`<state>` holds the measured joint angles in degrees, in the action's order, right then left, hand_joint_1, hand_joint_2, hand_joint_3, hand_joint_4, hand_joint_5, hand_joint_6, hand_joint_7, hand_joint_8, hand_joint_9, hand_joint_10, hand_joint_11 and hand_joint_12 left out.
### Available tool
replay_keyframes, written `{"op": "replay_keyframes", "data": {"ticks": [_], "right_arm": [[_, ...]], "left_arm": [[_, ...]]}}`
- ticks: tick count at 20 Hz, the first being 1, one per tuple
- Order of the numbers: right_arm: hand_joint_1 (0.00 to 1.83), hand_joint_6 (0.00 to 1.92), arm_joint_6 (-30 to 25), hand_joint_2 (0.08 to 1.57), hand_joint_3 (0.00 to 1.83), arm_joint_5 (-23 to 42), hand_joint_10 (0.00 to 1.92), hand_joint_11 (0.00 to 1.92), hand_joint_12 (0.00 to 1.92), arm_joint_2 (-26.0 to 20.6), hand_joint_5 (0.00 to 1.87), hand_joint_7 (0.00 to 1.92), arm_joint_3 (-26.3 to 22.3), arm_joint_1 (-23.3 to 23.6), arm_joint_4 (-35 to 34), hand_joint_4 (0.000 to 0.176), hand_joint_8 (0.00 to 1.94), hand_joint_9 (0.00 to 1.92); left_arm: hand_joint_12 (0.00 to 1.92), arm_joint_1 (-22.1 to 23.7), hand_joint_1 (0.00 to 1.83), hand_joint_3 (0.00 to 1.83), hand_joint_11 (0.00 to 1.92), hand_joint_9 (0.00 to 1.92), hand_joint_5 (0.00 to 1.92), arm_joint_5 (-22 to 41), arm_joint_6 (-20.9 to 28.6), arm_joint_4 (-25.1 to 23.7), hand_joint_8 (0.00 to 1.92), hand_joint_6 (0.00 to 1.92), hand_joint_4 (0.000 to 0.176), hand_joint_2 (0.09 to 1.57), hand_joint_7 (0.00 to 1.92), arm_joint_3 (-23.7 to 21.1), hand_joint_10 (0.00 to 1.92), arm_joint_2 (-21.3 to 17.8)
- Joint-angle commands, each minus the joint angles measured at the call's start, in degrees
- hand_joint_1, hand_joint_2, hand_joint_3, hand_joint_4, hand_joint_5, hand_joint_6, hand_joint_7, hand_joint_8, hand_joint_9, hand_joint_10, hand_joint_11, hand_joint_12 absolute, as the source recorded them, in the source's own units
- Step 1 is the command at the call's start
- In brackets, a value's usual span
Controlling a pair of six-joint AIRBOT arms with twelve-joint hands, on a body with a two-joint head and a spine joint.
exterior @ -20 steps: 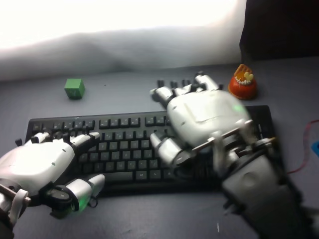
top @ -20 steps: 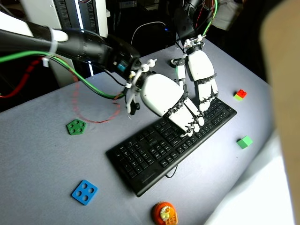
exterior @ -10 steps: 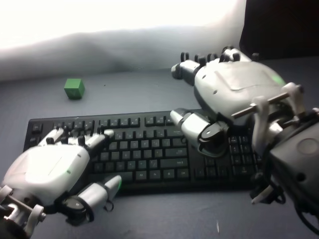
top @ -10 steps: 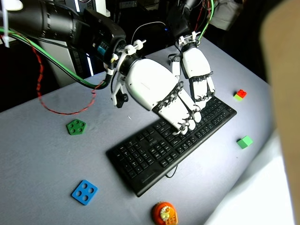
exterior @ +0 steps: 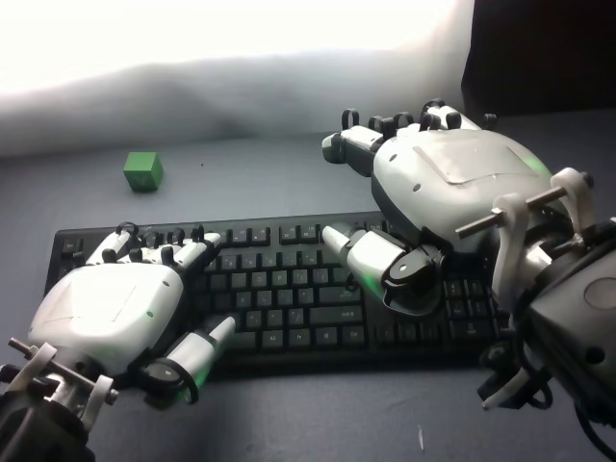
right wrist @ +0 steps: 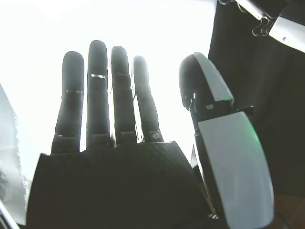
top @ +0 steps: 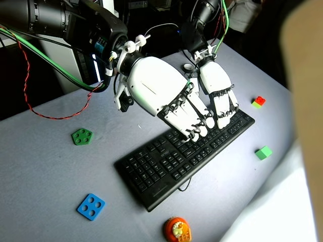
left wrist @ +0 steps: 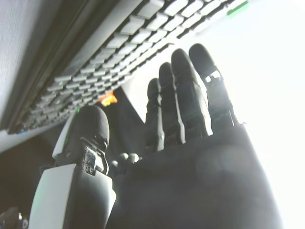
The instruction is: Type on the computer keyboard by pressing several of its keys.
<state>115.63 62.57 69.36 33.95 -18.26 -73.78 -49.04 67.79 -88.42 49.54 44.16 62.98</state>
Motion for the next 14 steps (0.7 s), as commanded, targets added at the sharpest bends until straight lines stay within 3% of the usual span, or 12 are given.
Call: {"op": "replay_keyframes", "data": {"ticks": [1,2,4,5,6,7,8,13,14], "right_arm": [[0.6,0.27,-0.3,1.33,0.01,2.53,0.57,0.0,1.48,-0.36,0.24,0.42,-0.21,0.92,5.7,0.0,0.0,0.31],[0.6,0.27,-0.37,1.33,0.01,2.53,0.57,0.0,1.48,-0.4,0.24,0.42,-0.21,1.0,5.7,0.0,0.0,0.31],[0.66,0.29,-0.37,1.31,0.0,2.41,0.58,0.0,1.5,-0.41,0.27,0.44,-0.21,0.85,5.7,0.0,0.01,0.32],[0.63,0.3,-0.36,1.32,0.0,2.21,0.58,0.0,1.5,-0.4,0.27,0.44,-0.21,0.72,5.7,0.0,0.0,0.32],[0.63,0.3,-0.36,1.32,0.0,2.19,0.58,0.0,1.5,-0.39,0.27,0.44,-0.21,0.68,5.7,0.0,0.0,0.32],[0.64,0.31,-0.37,1.32,0.0,2.19,0.58,0.0,1.49,-0.37,0.27,0.44,-0.21,0.71,5.7,0.0,0.0,0.31],[0.64,0.31,-0.44,1.31,0.0,2.19,0.58,0.0,1.49,-0.34,0.27,0.44,-0.21,0.75,5.7,0.0,0.01,0.32],[0.66,0.31,-0.62,1.31,0.0,2.0,0.58,0.0,1.49,-0.21,0.27,0.44,-0.22,0.47,5.7,0.0,0.01,0.32],[0.63,0.31,-0.62,1.32,0.0,1.97,0.58,0.0,1.49,-0.18,0.25,0.42,-0.22,0.35,5.7,0.0,0.0,0.3]], "left_arm": [[1.04,0.19,0.63,0.0,0.0,0.34,0.21,5.94,-0.1,-3.48,0.0,0.0,0.008,1.39,0.29,0.28,0.01,0.06],[1.04,0.15,0.63,0.0,0.0,0.34,0.21,6.36,-0.4,-3.48,0.0,0.0,0.008,1.39,0.29,0.35,0.01,0.22],[1.06,-0.01,0.88,0.0,0.0,0.36,0.25,6.45,-0.48,-3.53,0.01,0.02,0.002,1.33,0.32,0.3,0.02,0.46],[1.08,-0.07,1.4,0.0,0.0,0.37,0.33,6.45,-0.48,-3.85,0.01,0.04,0.0,1.22,0.34,0.14,0.02,0.46],[1.08,-0.07,1.4,0.0,0.0,0.37,0.33,6.45,-0.35,-4.48,0.01,0.04,0.0,1.22,0.34,0.01,0.02,0.43],[1.12,-0.07,1.68,0.0,0.0,0.38,0.36,6.45,-0.35,-4.72,0.01,0.03,0.0,1.19,0.35,-0.16,0.02,0.41],[1.11,-0.08,1.75,0.0,0.0,0.38,0.36,6.45,-0.35,-4.72,0.01,0.03,0.0,1.21,0.35,-0.27,0.02,0.41],[1.05,-0.4,1.7,0.0,0.0,0.35,0.32,6.55,-0.4,-4.91,0.0,0.0,0.0,1.23,0.32,-0.26,0.0,0.34],[1.05,-0.4,1.28,0.0,0.0,0.34,0.27,6.68,-0.7,-4.91,0.0,0.01,0.0,1.23,0.3,-0.19,0.0,0.47]]}}
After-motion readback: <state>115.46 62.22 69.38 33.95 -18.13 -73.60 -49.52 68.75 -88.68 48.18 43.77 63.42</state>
